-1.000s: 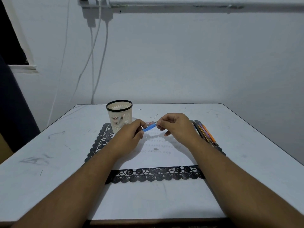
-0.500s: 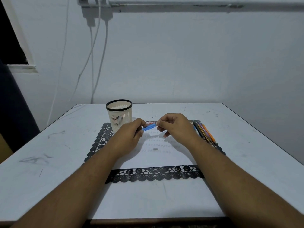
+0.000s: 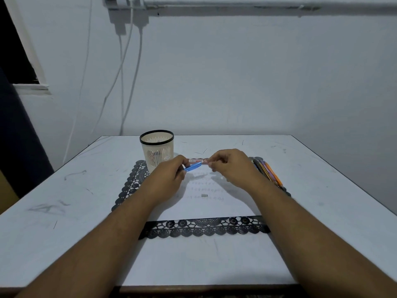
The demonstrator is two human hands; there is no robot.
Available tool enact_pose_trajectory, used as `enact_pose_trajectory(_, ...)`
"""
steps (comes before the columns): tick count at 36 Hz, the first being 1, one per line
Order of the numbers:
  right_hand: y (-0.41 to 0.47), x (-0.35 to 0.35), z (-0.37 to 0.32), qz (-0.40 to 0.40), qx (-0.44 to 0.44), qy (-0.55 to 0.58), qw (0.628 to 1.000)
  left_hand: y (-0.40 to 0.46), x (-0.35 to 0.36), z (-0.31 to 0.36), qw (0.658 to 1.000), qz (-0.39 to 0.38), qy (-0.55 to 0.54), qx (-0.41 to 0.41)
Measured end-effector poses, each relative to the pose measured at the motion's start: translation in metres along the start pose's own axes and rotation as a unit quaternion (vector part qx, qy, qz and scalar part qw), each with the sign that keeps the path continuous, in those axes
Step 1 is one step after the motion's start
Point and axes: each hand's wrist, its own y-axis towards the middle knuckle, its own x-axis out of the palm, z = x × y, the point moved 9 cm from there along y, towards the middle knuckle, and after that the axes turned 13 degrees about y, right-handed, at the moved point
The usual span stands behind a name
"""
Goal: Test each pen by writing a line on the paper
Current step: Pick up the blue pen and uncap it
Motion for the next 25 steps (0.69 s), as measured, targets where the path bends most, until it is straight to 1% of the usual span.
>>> enact_pose_trajectory(2, -0.002, 0.003, 0.002, -0.047, 0.014, -0.019, 0.999, -0.001, 0.000, -0.002, 1.000, -0.002, 0.004, -0.006)
enact_pose_trajectory(5, -0.014, 0.024, 0.006, -0.171, 0.057, -0.066, 0.981, -0.002, 0.000, -0.006, 1.000, -0.008, 0.011, -0.015)
enact_pose_trajectory(6, -0.017, 0.030, 0.007, -0.198, 0.066, -0.092, 0.974, -0.003, 0.000, -0.006, 1.000, -0.009, 0.013, -0.015)
enact_pose_trajectory(8, -0.020, 0.037, 0.010, -0.218, 0.075, -0.137, 0.963, -0.002, 0.000, -0.004, 1.000, -0.010, 0.013, -0.013)
enact_pose_trajectory(10, -0.020, 0.042, 0.014, -0.221, 0.074, -0.154, 0.960, -0.002, 0.000, -0.002, 1.000, -0.011, 0.011, -0.010)
enact_pose_trajectory(17, -0.018, 0.041, 0.017, -0.203, 0.077, -0.141, 0.966, -0.003, 0.002, -0.001, 1.000, -0.020, -0.002, -0.014)
enact_pose_trajectory(20, -0.012, 0.030, 0.013, -0.155, 0.056, -0.120, 0.979, -0.004, 0.001, 0.000, 1.000, -0.020, -0.003, -0.014)
enact_pose_trajectory(25, -0.002, 0.009, 0.011, -0.066, 0.042, 0.007, 0.997, -0.005, 0.000, 0.002, 1.000, -0.026, -0.008, -0.012)
